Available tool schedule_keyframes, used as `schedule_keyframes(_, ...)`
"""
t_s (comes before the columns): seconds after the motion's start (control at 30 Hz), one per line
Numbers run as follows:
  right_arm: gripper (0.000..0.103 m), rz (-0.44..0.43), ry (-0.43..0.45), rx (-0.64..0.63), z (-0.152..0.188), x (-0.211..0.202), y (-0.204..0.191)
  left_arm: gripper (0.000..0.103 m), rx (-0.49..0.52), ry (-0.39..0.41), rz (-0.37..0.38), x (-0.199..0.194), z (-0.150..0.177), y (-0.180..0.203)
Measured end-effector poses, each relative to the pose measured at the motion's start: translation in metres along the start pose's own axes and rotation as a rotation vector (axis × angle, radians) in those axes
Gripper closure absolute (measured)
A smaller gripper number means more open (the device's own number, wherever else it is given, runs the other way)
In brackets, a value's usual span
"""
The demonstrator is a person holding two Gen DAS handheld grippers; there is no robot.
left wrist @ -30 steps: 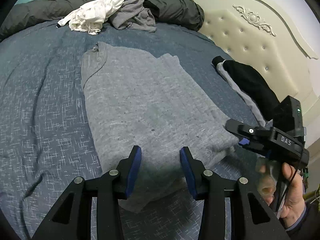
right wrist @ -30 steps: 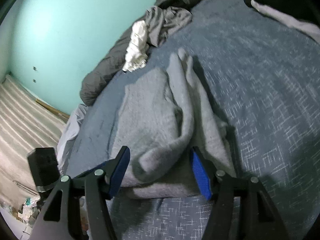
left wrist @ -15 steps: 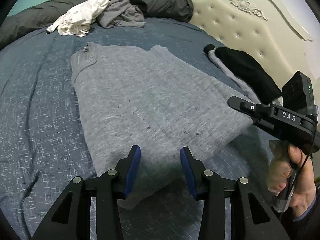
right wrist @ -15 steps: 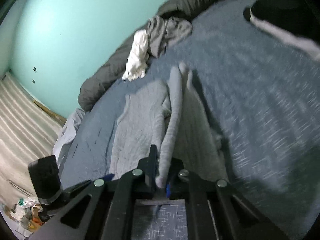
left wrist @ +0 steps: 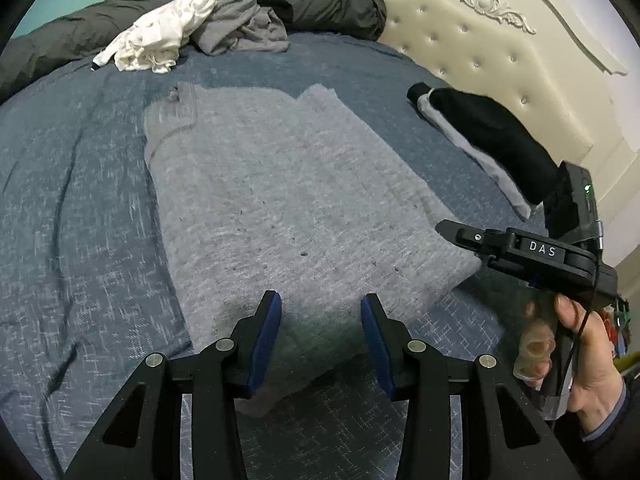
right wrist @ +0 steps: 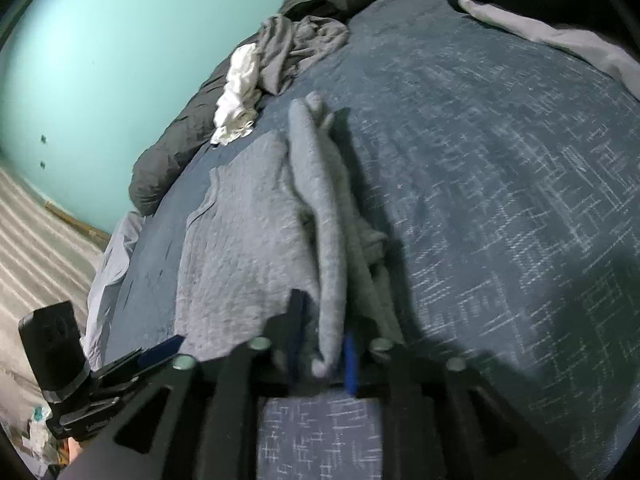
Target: Fold clothes
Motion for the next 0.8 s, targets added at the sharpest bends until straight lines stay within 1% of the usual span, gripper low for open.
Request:
schedule_keyframes(0.07,0.071,-0.002,0.026,0.021,-0.007,-0.005,0.005,0.058,-0.004,0.024,-0.005,-0.007,-0.006,-0.005)
schedule_keyframes(0.17,0.07,0.002,0.079,0.034,-0.023,-0.015,0.011,0.058,0.0,0.052,-0.015,-0.013,-0.012,-0.013)
schedule_keyframes(0.3,0.07,-0.01,0.11,0.065,-0.037,-0.017,0.015,0.057,-0.029,0.052,0.016,-0.015,-0.007,-0.023)
schedule_keyframes(0.33,0.07,-0.013,0.108,0.05,-0.042,-0.014,0.012,0.057,-0.032,0.054,0.024,-0.015,-0.006,-0.025)
schedule_keyframes(0.5,0.07,-0.022,0.063,-0.108,-0.074,0.015,-0.015,0.056,-0.048,0.064,0.059,-0.017,-0.002,-0.031)
schedule_keyframes(0.57,0.07,-0.016,0.019,-0.174,-0.086,0.036,-0.03,0.055,-0.051,0.066,0.07,-0.016,-0.002,-0.032)
schedule_keyframes(0.7,0.07,0.033,-0.088,-0.293,-0.097,0.081,-0.045,0.055,-0.06,0.067,0.085,-0.013,-0.002,-0.031)
schedule_keyframes(0.8,0.07,0.063,-0.144,-0.336,-0.102,0.116,-0.051,0.055,-0.073,0.067,0.094,-0.013,0.0,-0.031)
Point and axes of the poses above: each gripper's, at about its wrist camera, not at the fingertips, and x roughly the way its jaws point, y to its right, z to its underside, the point moved 9 cm from there along x, roughly the way its jaws point, and after that the axes turned 13 degrees about y, right-handed, at the moved point
